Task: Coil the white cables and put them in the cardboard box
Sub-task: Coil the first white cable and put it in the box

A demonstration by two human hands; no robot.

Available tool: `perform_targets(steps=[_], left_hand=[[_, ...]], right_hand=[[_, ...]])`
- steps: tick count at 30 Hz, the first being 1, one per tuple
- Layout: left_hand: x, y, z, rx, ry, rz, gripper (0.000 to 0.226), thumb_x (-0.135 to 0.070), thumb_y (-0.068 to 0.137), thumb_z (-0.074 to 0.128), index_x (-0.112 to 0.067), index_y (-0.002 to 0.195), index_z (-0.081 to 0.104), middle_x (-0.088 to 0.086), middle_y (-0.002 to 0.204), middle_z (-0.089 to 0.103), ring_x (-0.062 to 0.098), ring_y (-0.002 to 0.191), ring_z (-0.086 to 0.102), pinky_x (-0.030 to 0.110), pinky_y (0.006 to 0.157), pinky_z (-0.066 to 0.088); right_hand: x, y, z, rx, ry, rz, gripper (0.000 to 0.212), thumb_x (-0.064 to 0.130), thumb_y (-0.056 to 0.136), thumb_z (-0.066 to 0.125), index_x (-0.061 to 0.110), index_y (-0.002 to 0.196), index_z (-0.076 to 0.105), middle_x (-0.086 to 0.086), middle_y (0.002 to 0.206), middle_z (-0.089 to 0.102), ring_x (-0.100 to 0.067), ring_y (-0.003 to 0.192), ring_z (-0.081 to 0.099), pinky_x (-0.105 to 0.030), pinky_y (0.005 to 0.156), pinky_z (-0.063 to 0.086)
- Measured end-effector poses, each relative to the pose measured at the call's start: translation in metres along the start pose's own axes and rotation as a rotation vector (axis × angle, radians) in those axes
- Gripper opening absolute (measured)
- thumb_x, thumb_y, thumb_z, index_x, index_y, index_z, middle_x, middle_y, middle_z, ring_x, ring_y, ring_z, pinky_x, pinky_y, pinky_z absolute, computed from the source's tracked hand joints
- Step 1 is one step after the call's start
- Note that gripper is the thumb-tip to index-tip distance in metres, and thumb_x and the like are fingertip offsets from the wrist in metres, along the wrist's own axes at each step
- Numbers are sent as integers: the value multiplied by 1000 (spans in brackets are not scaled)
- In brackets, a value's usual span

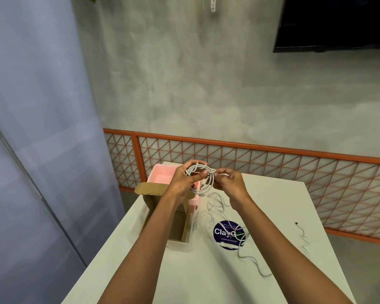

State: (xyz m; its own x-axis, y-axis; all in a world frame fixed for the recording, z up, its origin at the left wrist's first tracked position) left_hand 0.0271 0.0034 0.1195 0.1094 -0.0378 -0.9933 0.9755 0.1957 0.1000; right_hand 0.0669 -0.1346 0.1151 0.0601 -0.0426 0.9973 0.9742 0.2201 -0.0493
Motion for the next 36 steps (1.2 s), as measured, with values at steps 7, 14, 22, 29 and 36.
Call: perform_targets(steps=[7, 14, 22, 29, 36], left_hand=[[1, 2, -1, -82, 17, 55, 22, -3, 78, 72, -13, 95, 64, 2, 88, 67, 15, 82, 64, 22, 58, 50], [6, 7, -2, -132, 31, 97, 21, -3, 78, 72, -14, 93, 64, 4, 92, 66, 19, 89, 63, 26, 69, 51], [5, 9, 4, -123, 72, 141, 20, 1, 78, 72, -13, 91, 64, 0, 86, 67, 18, 86, 65, 31, 77, 54], [-3, 8, 8, -115, 12, 135, 19, 3, 78, 70, -9, 92, 64, 1, 83, 66, 7, 73, 64, 13, 57, 47], [-3, 9, 8, -233, -239, 2, 31, 4, 73, 75, -9, 99, 63, 2, 81, 70, 15, 71, 67, 20, 51, 51]], right_hand=[[6, -5, 3, 275, -81, 40, 21, 2, 97, 44, -1, 106, 64, -7, 85, 67, -10, 72, 65, -12, 61, 50], [6, -13, 5, 429, -210, 57, 24, 34, 94, 54, 15, 106, 64, 5, 99, 67, -8, 100, 58, -36, 93, 45], [7, -10, 0, 501, -116, 185, 13, 15, 97, 51, 13, 92, 63, 4, 83, 67, -8, 80, 57, -27, 72, 44], [7, -9, -6, 625, -67, 183, 18, 18, 99, 47, 14, 87, 60, 1, 82, 65, -11, 78, 59, -29, 77, 46], [-5, -1, 1, 376, 38, 24, 16, 2, 88, 61, -2, 102, 67, -12, 90, 71, -21, 82, 68, -24, 70, 56]])
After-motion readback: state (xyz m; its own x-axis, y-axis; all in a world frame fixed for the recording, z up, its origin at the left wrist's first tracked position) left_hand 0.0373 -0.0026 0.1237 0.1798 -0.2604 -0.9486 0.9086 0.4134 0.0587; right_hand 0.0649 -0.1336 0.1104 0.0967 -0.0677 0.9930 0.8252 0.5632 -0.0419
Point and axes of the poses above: each hand's wrist, its own y-axis towards the middle knuckle, its own z-axis out of the palm, x = y × z, the point moved 2 cm from there along y, towards the middle knuckle
